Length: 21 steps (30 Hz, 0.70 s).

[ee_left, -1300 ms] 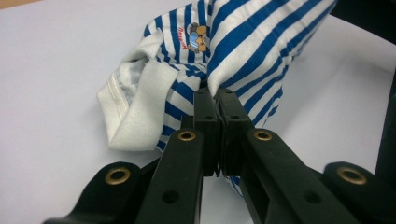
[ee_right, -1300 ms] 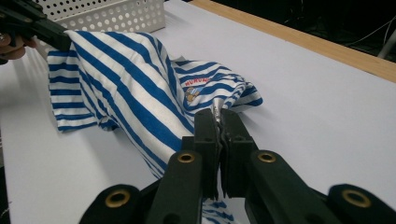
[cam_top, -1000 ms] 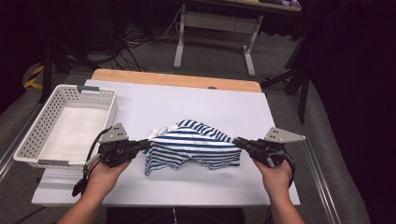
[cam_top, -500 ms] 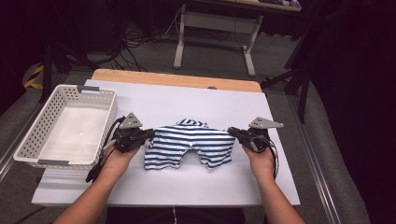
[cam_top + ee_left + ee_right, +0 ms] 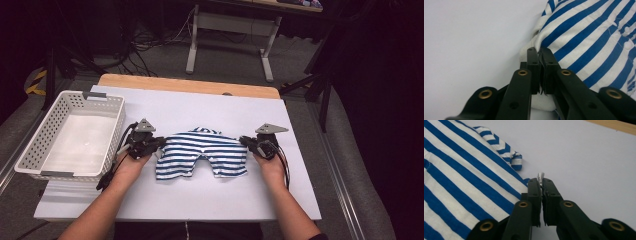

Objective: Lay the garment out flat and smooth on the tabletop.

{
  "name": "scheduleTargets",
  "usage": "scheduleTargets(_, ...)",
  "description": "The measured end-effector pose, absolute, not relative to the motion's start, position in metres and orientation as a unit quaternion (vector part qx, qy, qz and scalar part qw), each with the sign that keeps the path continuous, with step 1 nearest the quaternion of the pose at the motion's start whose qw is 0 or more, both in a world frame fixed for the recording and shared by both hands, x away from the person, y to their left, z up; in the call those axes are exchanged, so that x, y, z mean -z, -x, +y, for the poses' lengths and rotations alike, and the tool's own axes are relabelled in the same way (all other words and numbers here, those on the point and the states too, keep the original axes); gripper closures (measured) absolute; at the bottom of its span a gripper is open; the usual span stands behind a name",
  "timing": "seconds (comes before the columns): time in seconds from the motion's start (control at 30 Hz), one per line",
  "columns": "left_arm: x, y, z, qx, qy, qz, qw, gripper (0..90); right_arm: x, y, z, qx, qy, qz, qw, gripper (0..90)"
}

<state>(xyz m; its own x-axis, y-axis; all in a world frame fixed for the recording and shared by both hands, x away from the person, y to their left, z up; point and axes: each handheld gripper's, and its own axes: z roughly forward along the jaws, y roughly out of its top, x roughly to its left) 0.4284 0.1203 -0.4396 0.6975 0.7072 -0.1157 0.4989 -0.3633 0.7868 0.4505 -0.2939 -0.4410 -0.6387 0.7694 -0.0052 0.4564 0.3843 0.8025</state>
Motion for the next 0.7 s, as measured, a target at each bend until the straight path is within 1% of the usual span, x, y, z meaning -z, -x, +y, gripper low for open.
scheduleTargets(0.07, 0.435, -0.424, 0.121, -0.130, -0.815, 0.364, 0.433, 71.8, 0.439, -0.449, -0.293, -0.405, -0.373, 0.812, 0.194, 74.5)
scheduleTargets(0.13, 0.430, -0.419, 0.122, -0.137, -0.815, 0.354, 0.438, 63.7, 0.436, -0.445, -0.294, -0.406, -0.369, 0.812, 0.200, 68.4)
scheduleTargets(0.17, 0.427, -0.417, 0.122, -0.138, -0.815, 0.351, 0.439, 58.3, 0.432, -0.442, -0.294, -0.407, -0.364, 0.812, 0.206, 64.0)
scheduleTargets(0.23, 0.421, -0.410, 0.123, -0.146, -0.817, 0.340, 0.442, 54.0, 0.426, -0.435, -0.295, -0.410, -0.354, 0.812, 0.216, 61.2)
scheduleTargets(0.27, 0.418, -0.407, 0.123, -0.144, -0.816, 0.337, 0.446, 52.7, 0.422, -0.430, -0.295, -0.411, -0.349, 0.813, 0.220, 61.2)
scheduleTargets(0.33, 0.412, -0.399, 0.124, -0.128, -0.817, 0.322, 0.461, 51.5, 0.416, -0.422, -0.297, -0.424, -0.335, 0.816, 0.206, 61.2)
scheduleTargets(0.5, 0.406, -0.386, 0.117, -0.070, -0.830, 0.269, 0.484, 52.6, 0.408, -0.403, -0.288, -0.426, -0.268, 0.846, 0.176, 64.6)
scheduleTargets(0.63, 0.409, -0.380, 0.106, -0.037, -0.848, 0.228, 0.477, 55.6, 0.410, -0.393, -0.275, -0.415, -0.222, 0.869, 0.156, 65.2)
scheduleTargets(0.7, 0.412, -0.379, 0.101, -0.022, -0.858, 0.216, 0.465, 59.6, 0.413, -0.390, -0.268, -0.409, -0.203, 0.878, 0.146, 66.0)
